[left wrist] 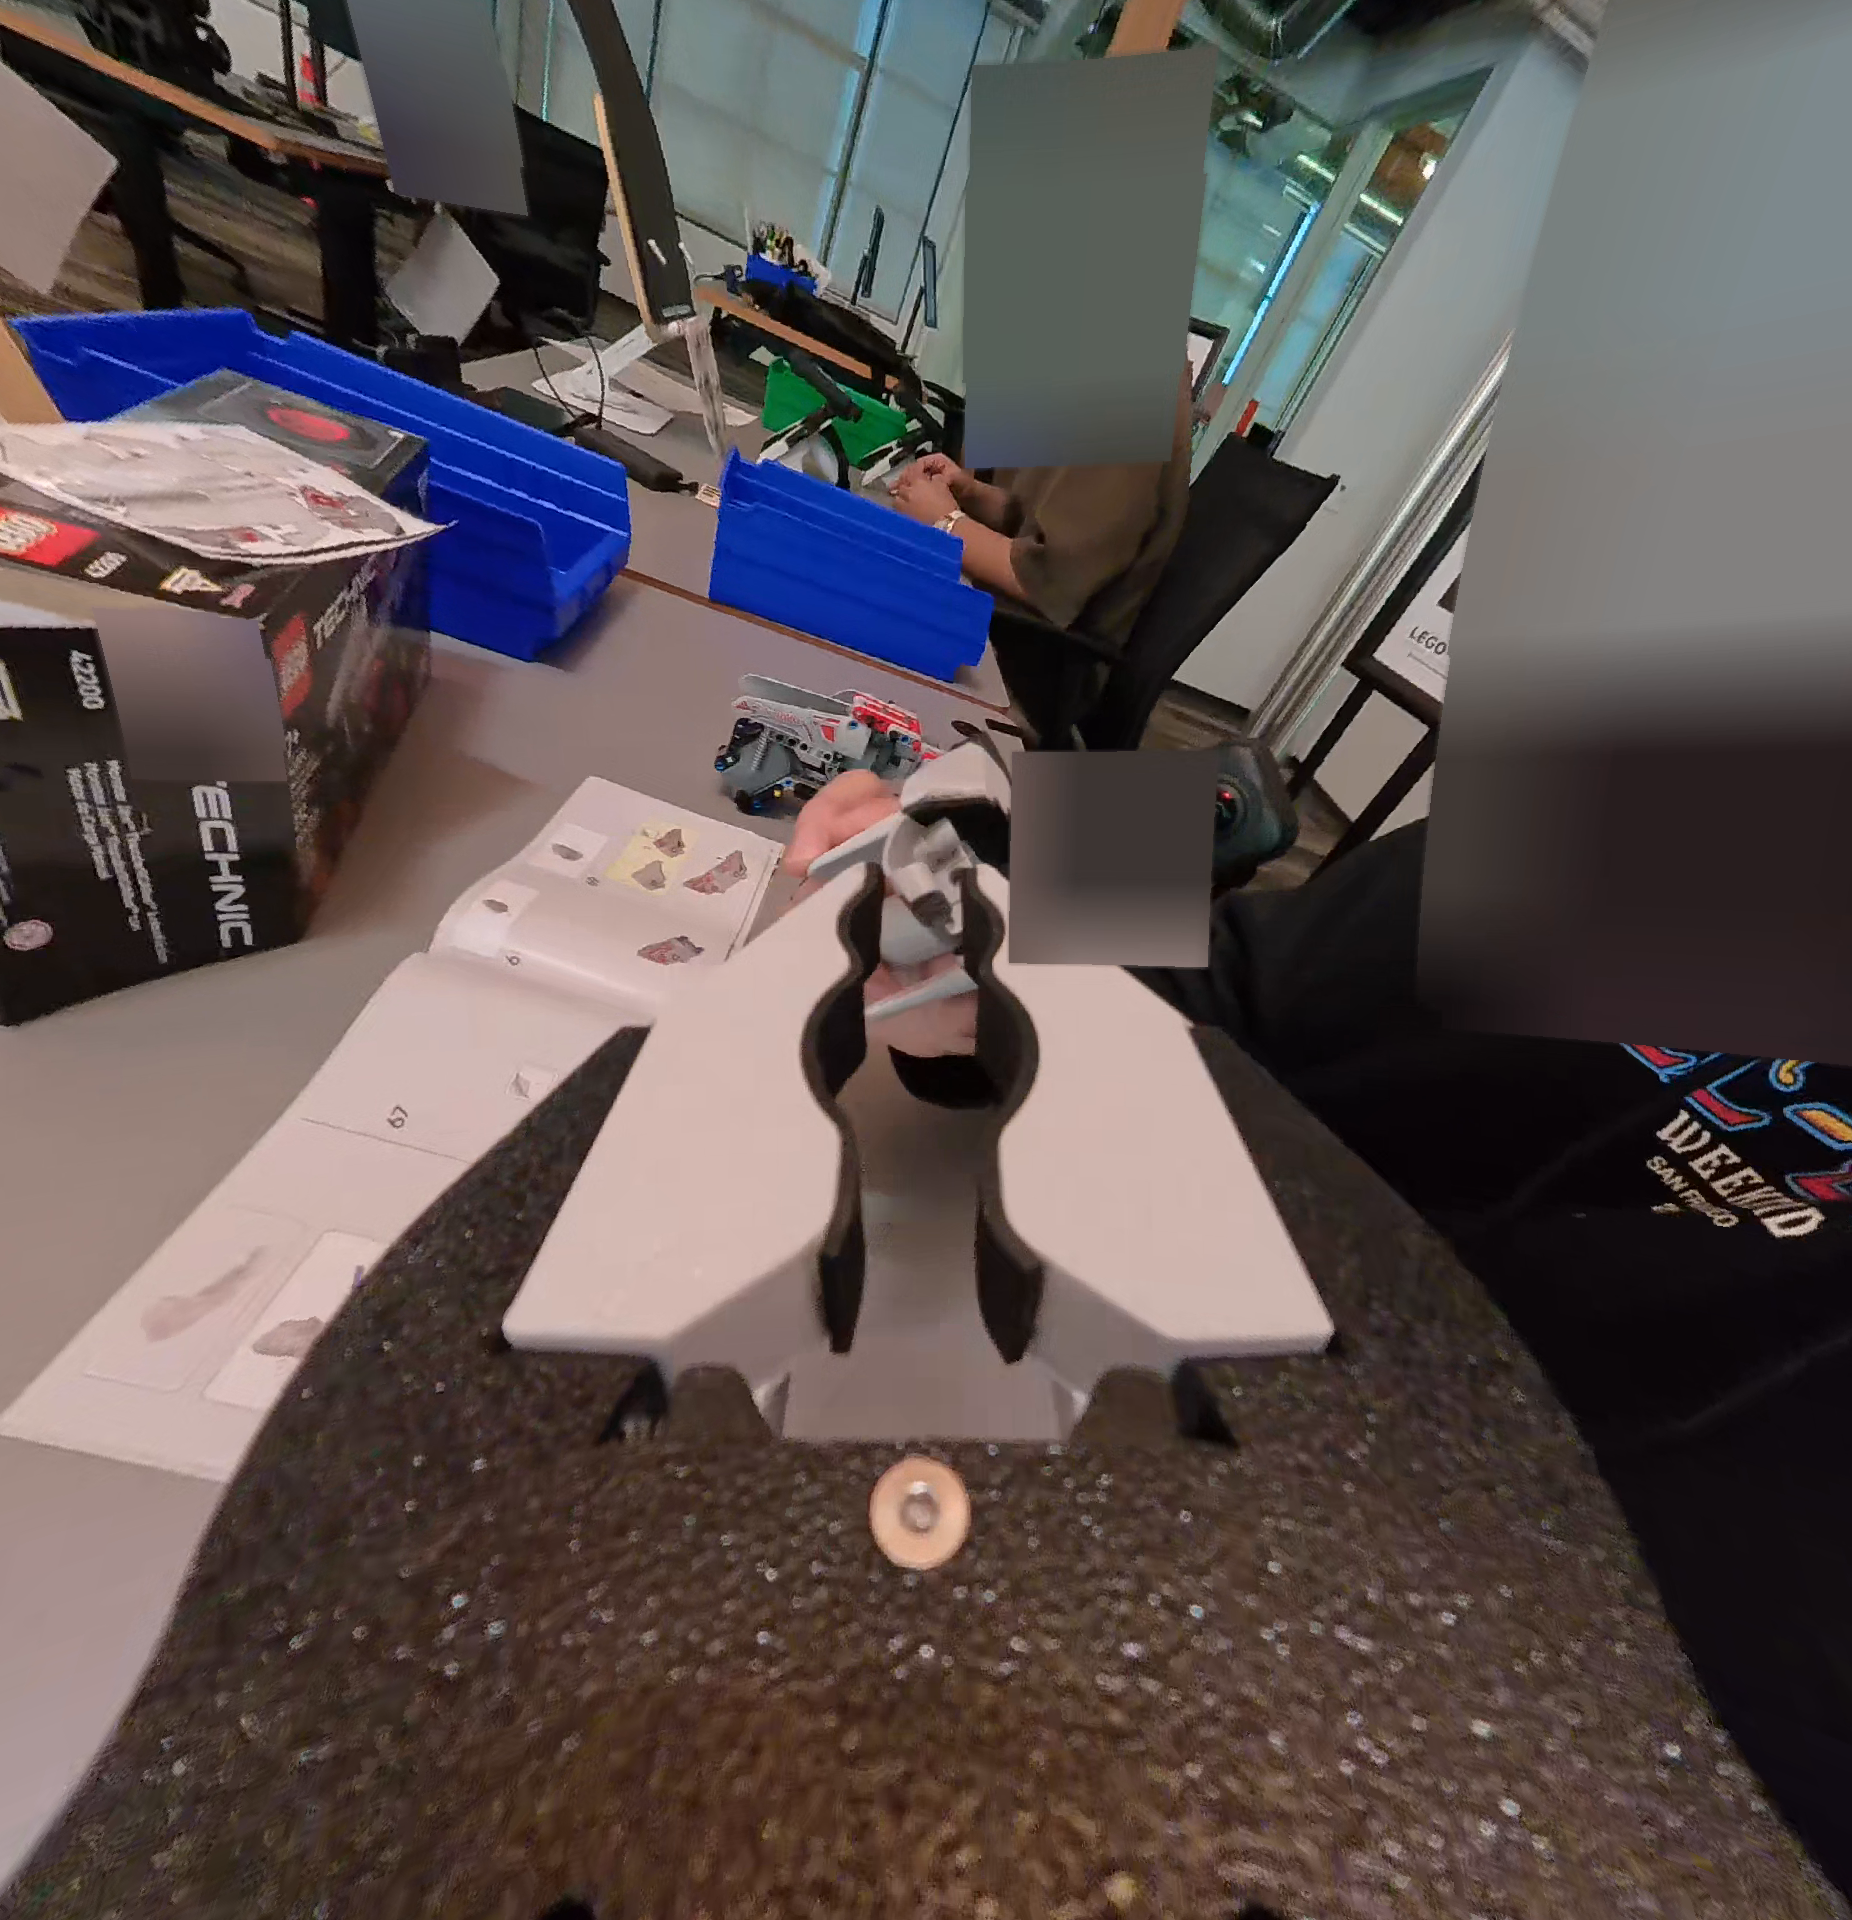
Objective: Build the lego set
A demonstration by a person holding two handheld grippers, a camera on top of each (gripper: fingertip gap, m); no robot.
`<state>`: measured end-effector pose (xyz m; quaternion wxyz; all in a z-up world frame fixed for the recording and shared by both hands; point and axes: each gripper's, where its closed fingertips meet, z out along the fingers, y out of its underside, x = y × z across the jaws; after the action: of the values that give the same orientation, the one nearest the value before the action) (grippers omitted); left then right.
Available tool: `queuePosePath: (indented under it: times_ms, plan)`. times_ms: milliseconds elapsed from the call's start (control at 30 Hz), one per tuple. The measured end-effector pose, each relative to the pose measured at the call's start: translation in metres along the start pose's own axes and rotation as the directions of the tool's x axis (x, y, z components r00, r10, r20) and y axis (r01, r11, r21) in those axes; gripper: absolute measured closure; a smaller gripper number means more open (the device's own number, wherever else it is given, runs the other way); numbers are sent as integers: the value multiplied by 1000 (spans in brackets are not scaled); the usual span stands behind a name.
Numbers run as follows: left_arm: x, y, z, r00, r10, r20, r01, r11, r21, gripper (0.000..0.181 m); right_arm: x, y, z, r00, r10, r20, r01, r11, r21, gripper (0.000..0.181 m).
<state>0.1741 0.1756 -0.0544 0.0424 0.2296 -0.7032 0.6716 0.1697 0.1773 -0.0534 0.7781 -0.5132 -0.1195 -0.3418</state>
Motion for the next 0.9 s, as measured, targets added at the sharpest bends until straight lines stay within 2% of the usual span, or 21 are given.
queuePosePath:
  times_ms: [200, 333, 467, 600, 700, 800, 900]
  plan:
    - [-8, 5, -2, 998, -67, -1, 67, 998, -15, 175, -6, 7, 2, 995, -98, 7, 99, 994, -54, 155]
    - [-12, 9, -3, 987, -157, -38, 156, 987, -22, 176, -8, 11, 3, 996, -80, 24, 82, 994, -76, 155]
    - [-19, 15, -4, 975, -216, -61, 214, 976, -37, 179, -11, 18, -1, 995, 1, 101, 9, 995, -97, 155]
    - [-30, 23, -7, 981, -192, -15, 191, 979, -70, 181, -10, 31, -15, 949, 204, 241, -159, 968, -192, 147]
    - [-43, 54, 0, 993, -67, 96, 89, 965, -246, 181, -19, 56, -43, 856, 348, 382, -190, 900, -393, 145]
    - [-47, 88, 13, 987, 67, 144, 1, 903, -429, 181, -21, 69, -70, 768, 498, 402, -252, 813, -526, 156]
    - [-51, 110, 27, 975, 154, 161, -49, 852, -521, 181, -20, 82, -83, 743, 562, 363, -272, 750, -603, 167]
